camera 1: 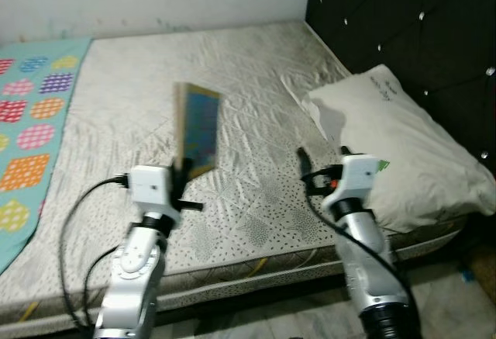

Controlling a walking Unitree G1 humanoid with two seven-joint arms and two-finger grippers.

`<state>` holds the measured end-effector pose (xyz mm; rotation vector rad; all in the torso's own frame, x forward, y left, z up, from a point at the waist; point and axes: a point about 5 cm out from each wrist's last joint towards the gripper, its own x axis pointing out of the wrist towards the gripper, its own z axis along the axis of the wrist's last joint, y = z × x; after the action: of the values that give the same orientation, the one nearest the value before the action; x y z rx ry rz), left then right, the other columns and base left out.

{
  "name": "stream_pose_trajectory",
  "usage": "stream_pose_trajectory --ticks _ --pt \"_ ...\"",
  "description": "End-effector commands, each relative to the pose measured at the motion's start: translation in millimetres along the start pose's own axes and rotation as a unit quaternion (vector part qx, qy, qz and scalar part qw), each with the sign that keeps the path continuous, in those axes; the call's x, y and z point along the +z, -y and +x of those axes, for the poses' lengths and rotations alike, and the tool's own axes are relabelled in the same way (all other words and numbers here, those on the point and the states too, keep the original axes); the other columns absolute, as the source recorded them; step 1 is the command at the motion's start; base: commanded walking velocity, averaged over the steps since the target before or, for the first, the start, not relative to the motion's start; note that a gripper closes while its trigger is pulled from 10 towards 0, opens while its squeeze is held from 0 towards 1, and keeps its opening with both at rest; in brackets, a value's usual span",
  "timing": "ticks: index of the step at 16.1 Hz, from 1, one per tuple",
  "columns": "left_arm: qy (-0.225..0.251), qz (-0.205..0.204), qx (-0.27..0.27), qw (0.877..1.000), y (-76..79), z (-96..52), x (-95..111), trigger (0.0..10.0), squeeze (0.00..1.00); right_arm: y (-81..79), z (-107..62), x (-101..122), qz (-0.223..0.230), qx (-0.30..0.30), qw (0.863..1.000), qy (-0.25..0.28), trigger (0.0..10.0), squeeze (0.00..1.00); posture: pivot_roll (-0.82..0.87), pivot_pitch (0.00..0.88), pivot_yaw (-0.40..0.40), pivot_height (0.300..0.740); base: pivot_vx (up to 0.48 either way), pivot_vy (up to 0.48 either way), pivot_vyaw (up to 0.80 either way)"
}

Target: Clean up the room

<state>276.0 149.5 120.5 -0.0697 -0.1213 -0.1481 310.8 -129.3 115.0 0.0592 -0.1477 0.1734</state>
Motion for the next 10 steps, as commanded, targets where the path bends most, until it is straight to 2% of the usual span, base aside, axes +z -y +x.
stream_pose_trajectory --ticks 1,3,10 --pt "0.013 0.005 0.004 1.000 -1.7 1.7 5.5 10.0 0.00 -0.9 0.8 3.9 -0.005 0.000 1.000 0.011 10.0 0.00 -0.05 0.087 0.022 0.740 0.000 0.000 0.55" --pt "0.014 0.003 0.003 1.000 -1.1 2.2 5.4 10.0 0.00 -0.7 0.9 4.2 -0.005 0.000 1.000 0.012 10.0 0.00 -0.06 0.088 0.023 0.740 0.000 -0.135 0.80" --pt "0.013 -0.001 0.003 1.000 0.6 3.0 5.3 10.0 0.00 0.6 0.8 4.1 -0.004 -0.002 1.000 0.011 10.0 0.00 -0.06 0.090 0.020 0.740 0.000 -0.330 0.00"
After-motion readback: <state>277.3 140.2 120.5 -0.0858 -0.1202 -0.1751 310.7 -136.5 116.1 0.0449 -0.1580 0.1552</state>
